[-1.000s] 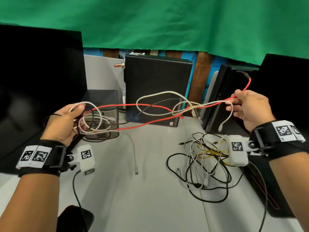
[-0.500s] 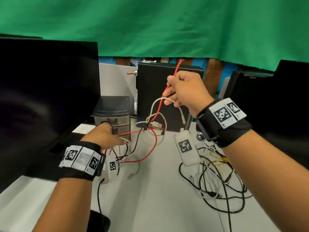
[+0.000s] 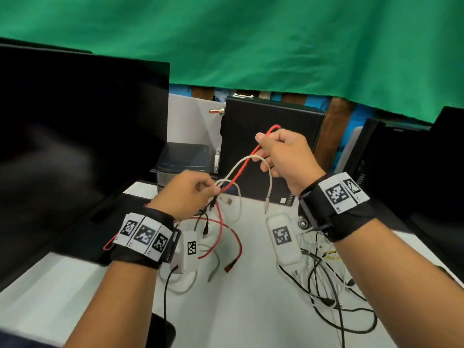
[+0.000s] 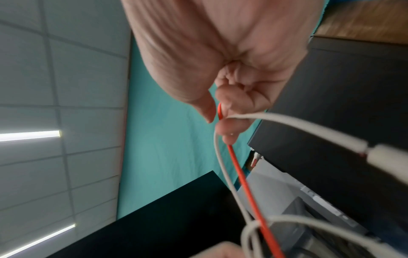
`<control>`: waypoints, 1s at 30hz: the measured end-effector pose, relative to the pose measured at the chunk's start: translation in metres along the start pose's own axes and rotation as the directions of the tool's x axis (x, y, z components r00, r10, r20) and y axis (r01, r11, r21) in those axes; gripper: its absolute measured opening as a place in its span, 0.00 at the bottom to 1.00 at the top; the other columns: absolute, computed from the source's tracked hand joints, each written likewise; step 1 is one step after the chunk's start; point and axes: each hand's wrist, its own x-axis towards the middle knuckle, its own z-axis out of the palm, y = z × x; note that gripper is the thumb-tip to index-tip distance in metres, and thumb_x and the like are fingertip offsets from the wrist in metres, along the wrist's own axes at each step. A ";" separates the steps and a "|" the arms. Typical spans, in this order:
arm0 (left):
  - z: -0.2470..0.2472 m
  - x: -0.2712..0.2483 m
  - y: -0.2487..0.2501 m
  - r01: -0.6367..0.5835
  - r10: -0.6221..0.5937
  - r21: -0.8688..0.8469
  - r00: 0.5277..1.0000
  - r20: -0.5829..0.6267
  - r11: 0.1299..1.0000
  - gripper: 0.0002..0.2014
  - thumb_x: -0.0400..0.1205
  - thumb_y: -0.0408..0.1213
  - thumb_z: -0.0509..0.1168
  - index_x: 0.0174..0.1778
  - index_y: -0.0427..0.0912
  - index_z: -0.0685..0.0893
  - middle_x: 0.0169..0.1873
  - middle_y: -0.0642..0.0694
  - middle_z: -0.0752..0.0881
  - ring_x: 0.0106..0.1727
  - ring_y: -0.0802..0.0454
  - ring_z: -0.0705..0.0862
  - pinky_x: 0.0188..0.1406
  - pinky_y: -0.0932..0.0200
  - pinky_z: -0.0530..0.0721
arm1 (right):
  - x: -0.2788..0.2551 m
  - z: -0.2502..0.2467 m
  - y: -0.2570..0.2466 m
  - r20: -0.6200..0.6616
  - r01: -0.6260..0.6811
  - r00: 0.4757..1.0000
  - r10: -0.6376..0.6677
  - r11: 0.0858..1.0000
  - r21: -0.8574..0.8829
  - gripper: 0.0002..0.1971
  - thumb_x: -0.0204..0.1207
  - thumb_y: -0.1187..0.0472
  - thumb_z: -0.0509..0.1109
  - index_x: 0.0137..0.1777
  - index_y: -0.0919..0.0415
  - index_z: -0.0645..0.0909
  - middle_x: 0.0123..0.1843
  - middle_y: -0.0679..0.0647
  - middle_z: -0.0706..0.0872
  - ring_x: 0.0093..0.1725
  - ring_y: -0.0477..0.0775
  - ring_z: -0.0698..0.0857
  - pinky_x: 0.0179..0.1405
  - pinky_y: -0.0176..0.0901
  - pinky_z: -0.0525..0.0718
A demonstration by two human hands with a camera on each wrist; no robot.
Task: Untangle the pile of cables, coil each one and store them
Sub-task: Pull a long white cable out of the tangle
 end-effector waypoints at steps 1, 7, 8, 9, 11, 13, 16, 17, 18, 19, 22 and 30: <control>-0.003 0.000 -0.004 -0.013 0.012 -0.020 0.999 -0.040 1.000 0.09 0.85 0.45 0.67 0.40 0.52 0.88 0.31 0.54 0.87 0.32 0.62 0.83 0.37 0.61 0.80 | -0.003 -0.001 0.006 0.009 -0.026 1.000 0.026 1.000 -0.008 0.13 0.83 0.54 0.71 0.49 0.65 0.81 0.36 0.60 0.90 0.25 0.49 0.81 0.17 0.35 0.72; -0.002 0.004 -0.006 -0.060 0.057 -0.047 0.995 -0.077 0.997 0.09 0.87 0.43 0.64 0.42 0.51 0.84 0.35 0.50 0.87 0.35 0.55 0.82 0.40 0.56 0.80 | -0.051 -0.004 0.074 0.213 -0.118 0.966 0.146 0.983 -0.140 0.09 0.80 0.55 0.75 0.53 0.59 0.83 0.40 0.58 0.92 0.32 0.51 0.86 0.23 0.39 0.78; 0.004 0.003 -0.002 -0.058 0.057 -0.039 0.998 -0.038 0.998 0.09 0.88 0.44 0.63 0.42 0.51 0.84 0.37 0.50 0.87 0.38 0.55 0.85 0.42 0.55 0.83 | -0.062 -0.007 0.086 0.222 -0.127 0.963 0.154 0.983 -0.131 0.07 0.81 0.58 0.74 0.54 0.59 0.82 0.38 0.57 0.92 0.32 0.51 0.87 0.23 0.40 0.79; 0.009 0.002 0.002 -0.062 0.062 -0.019 0.998 -0.003 0.998 0.09 0.88 0.45 0.63 0.43 0.51 0.84 0.38 0.51 0.88 0.41 0.54 0.86 0.46 0.53 0.86 | -0.073 -0.012 0.099 0.221 -0.142 0.962 0.164 0.984 -0.112 0.06 0.82 0.60 0.73 0.55 0.59 0.82 0.37 0.57 0.91 0.33 0.52 0.87 0.24 0.41 0.79; 0.020 0.002 0.009 -0.083 0.082 0.029 0.996 0.042 0.996 0.09 0.87 0.46 0.63 0.43 0.51 0.85 0.40 0.52 0.88 0.44 0.54 0.87 0.52 0.49 0.88 | -0.092 -0.026 0.119 0.205 -0.195 0.958 0.200 0.980 -0.043 0.05 0.84 0.64 0.70 0.58 0.59 0.80 0.37 0.57 0.91 0.34 0.54 0.87 0.25 0.42 0.79; 0.027 0.001 0.013 -0.081 0.077 0.074 0.995 0.065 0.994 0.09 0.86 0.47 0.64 0.42 0.52 0.84 0.40 0.53 0.87 0.45 0.55 0.85 0.53 0.50 0.87 | -0.109 -0.044 0.134 0.198 -0.243 0.951 0.237 0.970 0.005 0.06 0.85 0.65 0.67 0.59 0.60 0.79 0.38 0.61 0.91 0.34 0.57 0.87 0.25 0.42 0.79; 0.034 -0.001 0.021 -0.062 0.053 0.091 0.993 0.105 0.994 0.09 0.86 0.48 0.65 0.42 0.53 0.85 0.40 0.54 0.87 0.45 0.58 0.85 0.53 0.53 0.84 | -0.131 -0.071 0.148 0.191 -0.303 0.938 0.291 0.952 0.036 0.06 0.85 0.70 0.65 0.58 0.62 0.80 0.39 0.63 0.91 0.34 0.59 0.87 0.25 0.42 0.78; 0.037 -0.002 0.025 -0.060 0.049 0.083 0.990 0.129 0.995 0.09 0.85 0.48 0.65 0.41 0.52 0.86 0.39 0.54 0.87 0.45 0.58 0.85 0.52 0.55 0.83 | -0.137 -0.079 0.150 0.189 -0.311 0.936 0.298 0.949 0.044 0.07 0.85 0.72 0.65 0.57 0.62 0.80 0.39 0.63 0.91 0.34 0.59 0.87 0.26 0.42 0.78; 0.040 -0.004 0.030 -0.061 0.051 0.065 0.988 0.149 0.996 0.09 0.85 0.48 0.66 0.41 0.52 0.87 0.39 0.55 0.87 0.45 0.59 0.85 0.51 0.57 0.83 | -0.143 -0.086 0.152 0.182 -0.316 0.936 0.302 0.947 0.054 0.07 0.84 0.72 0.65 0.58 0.63 0.80 0.39 0.63 0.91 0.34 0.60 0.86 0.26 0.43 0.78; 0.043 -0.005 0.036 -0.060 0.052 0.043 0.985 0.165 0.997 0.10 0.84 0.49 0.67 0.41 0.52 0.87 0.38 0.55 0.87 0.43 0.60 0.85 0.49 0.59 0.82 | -0.148 -0.091 0.152 0.170 -0.318 0.938 0.303 0.946 0.070 0.08 0.84 0.72 0.65 0.59 0.63 0.80 0.39 0.64 0.91 0.33 0.60 0.86 0.27 0.43 0.78; 0.054 -0.010 0.052 -0.088 0.082 0.022 0.977 0.199 0.996 0.10 0.84 0.50 0.67 0.41 0.52 0.89 0.35 0.56 0.88 0.38 0.65 0.85 0.42 0.65 0.80 | -0.157 -0.103 0.153 0.139 -0.297 0.949 0.283 0.951 0.092 0.12 0.83 0.69 0.68 0.64 0.58 0.78 0.39 0.65 0.91 0.32 0.57 0.84 0.28 0.45 0.78; 0.070 -0.015 0.068 -0.112 0.117 -0.036 0.962 0.248 0.993 0.06 0.82 0.47 0.70 0.42 0.55 0.91 0.35 0.63 0.89 0.38 0.64 0.86 0.45 0.61 0.84 | -0.158 -0.127 0.150 0.031 -0.122 0.992 0.122 0.992 0.015 0.26 0.84 0.67 0.67 0.76 0.39 0.70 0.39 0.58 0.92 0.34 0.62 0.76 0.34 0.57 0.78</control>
